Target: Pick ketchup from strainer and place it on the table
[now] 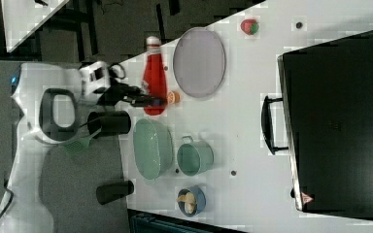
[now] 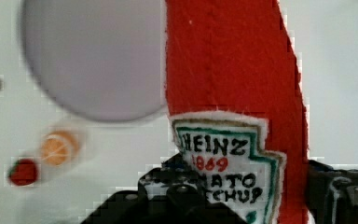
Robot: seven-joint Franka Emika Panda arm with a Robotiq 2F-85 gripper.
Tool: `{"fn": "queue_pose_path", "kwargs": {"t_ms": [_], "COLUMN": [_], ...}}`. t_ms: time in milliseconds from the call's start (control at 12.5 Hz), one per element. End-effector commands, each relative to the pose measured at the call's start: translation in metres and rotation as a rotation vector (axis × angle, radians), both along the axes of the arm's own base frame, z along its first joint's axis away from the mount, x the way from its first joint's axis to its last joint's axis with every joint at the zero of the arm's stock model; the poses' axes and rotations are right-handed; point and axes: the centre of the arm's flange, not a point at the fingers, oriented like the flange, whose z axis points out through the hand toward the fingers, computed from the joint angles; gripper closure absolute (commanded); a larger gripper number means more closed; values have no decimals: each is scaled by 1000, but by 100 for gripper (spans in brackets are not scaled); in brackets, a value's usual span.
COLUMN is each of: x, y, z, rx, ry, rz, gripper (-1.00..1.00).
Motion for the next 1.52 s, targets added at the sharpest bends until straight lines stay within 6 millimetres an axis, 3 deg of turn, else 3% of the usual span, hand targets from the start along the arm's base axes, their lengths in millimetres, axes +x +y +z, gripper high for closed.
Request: {"fn": "queue_pose_path", "kwargs": {"t_ms": [80,480,880,1280,1360,1520], "x": [-7,-28,-64,-81,-82,-84], "y": [-10,-26,-31,-38,-40,-43], "z": [-2,-57,-135,-202,-212,-223], "rx": [-16,-57,-44,-2,4,10], "ry": [6,51,90,55,42,20], "rz": [118,122,126,107,102,95], "gripper": [-19,-19,-19,-19,-27,-68]}}
